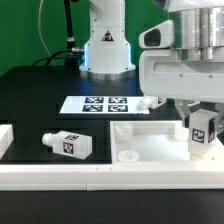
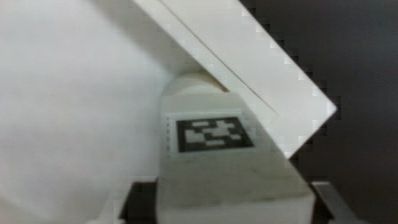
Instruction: Assemble one leg
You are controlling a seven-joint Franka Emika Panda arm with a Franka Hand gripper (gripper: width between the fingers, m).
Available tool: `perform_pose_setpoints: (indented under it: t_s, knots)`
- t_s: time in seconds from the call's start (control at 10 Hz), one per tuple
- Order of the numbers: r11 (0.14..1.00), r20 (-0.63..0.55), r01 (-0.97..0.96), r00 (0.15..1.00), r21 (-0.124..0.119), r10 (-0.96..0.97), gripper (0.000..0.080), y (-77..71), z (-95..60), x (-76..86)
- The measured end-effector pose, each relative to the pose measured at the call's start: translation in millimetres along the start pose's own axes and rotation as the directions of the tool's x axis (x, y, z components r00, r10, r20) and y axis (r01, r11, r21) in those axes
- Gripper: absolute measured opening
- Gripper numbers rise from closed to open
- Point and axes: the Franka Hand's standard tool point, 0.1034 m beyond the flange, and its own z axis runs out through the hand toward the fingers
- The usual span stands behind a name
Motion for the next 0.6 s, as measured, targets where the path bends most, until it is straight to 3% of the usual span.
perform_pose_setpoints:
  t_s: [0.3, 0.4, 0.5, 0.6]
  knots:
    - [0.994, 0.007, -0.105, 0.994, 0.004, 0.105, 0.0290, 1.3, -0.1, 1.6]
    - [0.998, 0.008, -0.058, 0.998, -0.003, 0.058, 0.0384, 1.0, 0.3, -0.3]
    - [0.999, 0.019, 0.015, 1.000, -0.034, -0.015, 0.0521, -1.1, 0.2, -8.9]
    - [0.987, 0.021, 0.159, 0.987, -0.036, -0.158, 0.0521, -4.6, -1.7, -10.5]
